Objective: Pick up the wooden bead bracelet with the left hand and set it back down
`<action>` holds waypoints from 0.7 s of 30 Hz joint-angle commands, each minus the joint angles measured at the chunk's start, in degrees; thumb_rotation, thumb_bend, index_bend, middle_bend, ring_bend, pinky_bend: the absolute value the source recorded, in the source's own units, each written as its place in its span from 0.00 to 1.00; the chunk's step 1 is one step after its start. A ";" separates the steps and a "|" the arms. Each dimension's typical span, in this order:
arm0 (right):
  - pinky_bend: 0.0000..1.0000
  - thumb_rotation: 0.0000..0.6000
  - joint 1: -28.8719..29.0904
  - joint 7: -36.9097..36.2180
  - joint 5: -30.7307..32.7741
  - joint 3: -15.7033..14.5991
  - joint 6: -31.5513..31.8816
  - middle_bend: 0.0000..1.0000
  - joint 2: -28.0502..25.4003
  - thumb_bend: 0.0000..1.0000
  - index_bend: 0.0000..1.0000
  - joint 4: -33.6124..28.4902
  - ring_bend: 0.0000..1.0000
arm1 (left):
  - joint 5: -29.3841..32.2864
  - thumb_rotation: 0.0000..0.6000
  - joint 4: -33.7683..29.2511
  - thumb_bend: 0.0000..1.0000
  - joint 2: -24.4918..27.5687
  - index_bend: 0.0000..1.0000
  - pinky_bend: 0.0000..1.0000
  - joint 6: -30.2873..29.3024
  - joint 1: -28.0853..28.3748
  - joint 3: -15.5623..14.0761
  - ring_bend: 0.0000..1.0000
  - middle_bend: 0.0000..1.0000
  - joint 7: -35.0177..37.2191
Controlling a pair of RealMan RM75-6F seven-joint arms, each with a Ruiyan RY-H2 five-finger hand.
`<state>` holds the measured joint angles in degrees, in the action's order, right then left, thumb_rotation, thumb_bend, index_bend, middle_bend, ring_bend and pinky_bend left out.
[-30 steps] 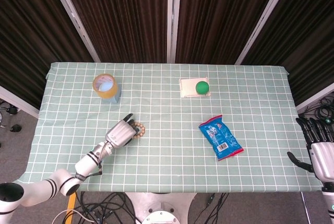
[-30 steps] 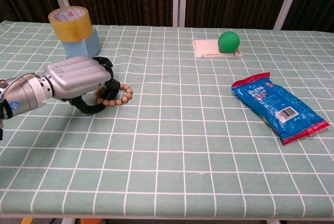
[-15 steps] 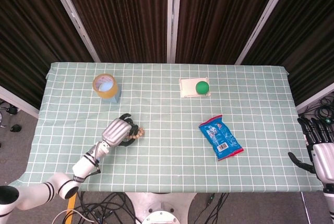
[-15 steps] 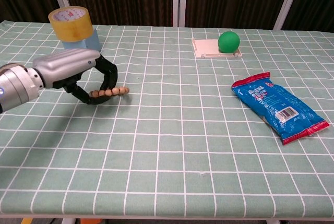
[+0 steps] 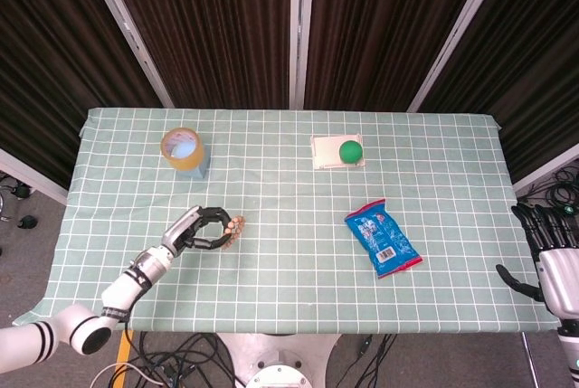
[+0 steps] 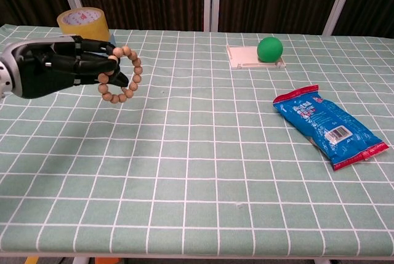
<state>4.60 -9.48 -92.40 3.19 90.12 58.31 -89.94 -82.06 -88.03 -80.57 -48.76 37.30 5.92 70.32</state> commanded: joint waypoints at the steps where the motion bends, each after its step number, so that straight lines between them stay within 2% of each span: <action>1: 0.00 1.00 -0.08 0.14 0.03 -0.02 0.03 0.08 -0.05 0.13 0.00 -0.13 0.00 | -0.18 1.00 -6.26 0.51 5.97 0.59 0.22 6.96 0.01 0.78 0.39 0.61 19.09; 6: 0.00 1.00 -0.15 0.34 -0.12 -0.05 0.18 0.08 -0.11 0.13 0.00 -0.35 0.00 | -3.94 1.00 -5.59 0.52 6.09 0.59 0.22 7.18 0.34 0.09 0.42 0.62 30.82; 7: 0.00 1.00 -0.16 0.41 -0.13 -0.05 0.19 0.08 -0.13 0.13 0.00 -0.36 0.00 | -5.27 0.97 -5.11 0.53 5.94 0.59 0.22 6.69 0.42 -0.32 0.42 0.62 33.37; 8: 0.00 1.00 -0.17 0.45 -0.12 -0.07 0.16 0.08 -0.14 0.13 0.00 -0.38 0.00 | -6.25 0.93 -4.61 0.53 5.83 0.59 0.22 6.31 0.56 -0.67 0.43 0.62 34.84; 10: 0.00 1.00 -0.17 0.44 -0.14 -0.08 0.14 0.09 -0.15 0.13 0.00 -0.43 0.00 | -8.27 0.75 -3.50 0.53 5.18 0.58 0.21 4.44 0.57 -1.40 0.43 0.62 37.80; 15: 0.00 1.00 -0.15 0.45 -0.01 -0.09 -0.06 0.09 -0.13 0.13 0.00 -0.40 0.00 | -11.40 0.40 -1.18 0.53 4.02 0.57 0.21 1.01 1.11 -3.20 0.43 0.62 42.47; 18: 0.00 1.00 -0.17 0.43 0.05 -0.06 -0.05 0.09 -0.11 0.13 0.00 -0.37 0.00 | -11.39 0.24 -0.70 0.52 3.48 0.57 0.20 0.05 1.53 -3.86 0.43 0.63 43.38; 21: 0.00 1.00 -0.15 0.37 0.16 -0.06 -0.20 0.09 -0.13 0.13 0.00 -0.31 0.00 | -11.17 0.21 -0.56 0.52 3.17 0.57 0.20 -0.60 2.02 -4.27 0.43 0.64 43.91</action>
<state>4.44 -9.12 -92.24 3.13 89.92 58.18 -90.25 -93.29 -88.67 -77.29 -49.25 39.21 1.73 114.13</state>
